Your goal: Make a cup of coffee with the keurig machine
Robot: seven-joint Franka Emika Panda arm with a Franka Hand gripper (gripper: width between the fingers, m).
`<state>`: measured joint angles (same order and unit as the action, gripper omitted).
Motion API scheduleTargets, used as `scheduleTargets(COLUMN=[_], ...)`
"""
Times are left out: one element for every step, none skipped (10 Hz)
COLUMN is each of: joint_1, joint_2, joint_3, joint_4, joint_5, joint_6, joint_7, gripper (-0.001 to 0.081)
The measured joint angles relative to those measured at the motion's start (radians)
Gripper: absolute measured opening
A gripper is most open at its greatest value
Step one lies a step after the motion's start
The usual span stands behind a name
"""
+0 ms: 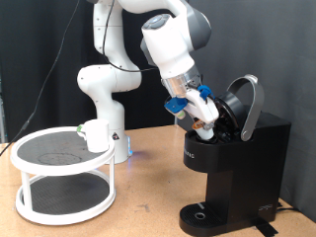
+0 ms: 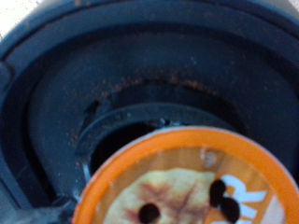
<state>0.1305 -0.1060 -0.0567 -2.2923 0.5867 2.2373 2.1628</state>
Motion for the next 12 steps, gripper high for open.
scheduleTargets(joint_1=[0.0, 0.0, 0.0, 0.0, 0.0, 0.0, 0.0, 0.0, -0.001, -0.003, -0.008, -0.018], joint_2=[0.005, 0.008, 0.009, 0.01, 0.012, 0.014, 0.014, 0.014, 0.01, -0.001, -0.022, -0.048], joint_3=[0.002, 0.004, 0.006, 0.006, 0.006, 0.006, 0.006, 0.006, 0.004, -0.001, -0.014, -0.027], joint_4=[-0.001, -0.002, -0.002, -0.004, -0.007, -0.01, -0.011, -0.011, -0.011, -0.012, -0.012, -0.013], joint_5=[0.0, 0.0, 0.0, 0.0, 0.0, 0.0, 0.001, 0.016, 0.043, 0.069, 0.075, 0.074], joint_6=[0.011, 0.017, 0.021, 0.022, 0.025, 0.029, 0.032, 0.035, 0.037, 0.023, -0.014, -0.049], joint_7=[0.0, 0.0, 0.0, 0.0, 0.0, 0.0, 0.0, -0.01, -0.035, -0.063, -0.084, -0.092], gripper=[0.0368, 0.0368, 0.0368, 0.0368, 0.0479, 0.0625, 0.0625, 0.0715, 0.0715, 0.0715, 0.0732, 0.0734])
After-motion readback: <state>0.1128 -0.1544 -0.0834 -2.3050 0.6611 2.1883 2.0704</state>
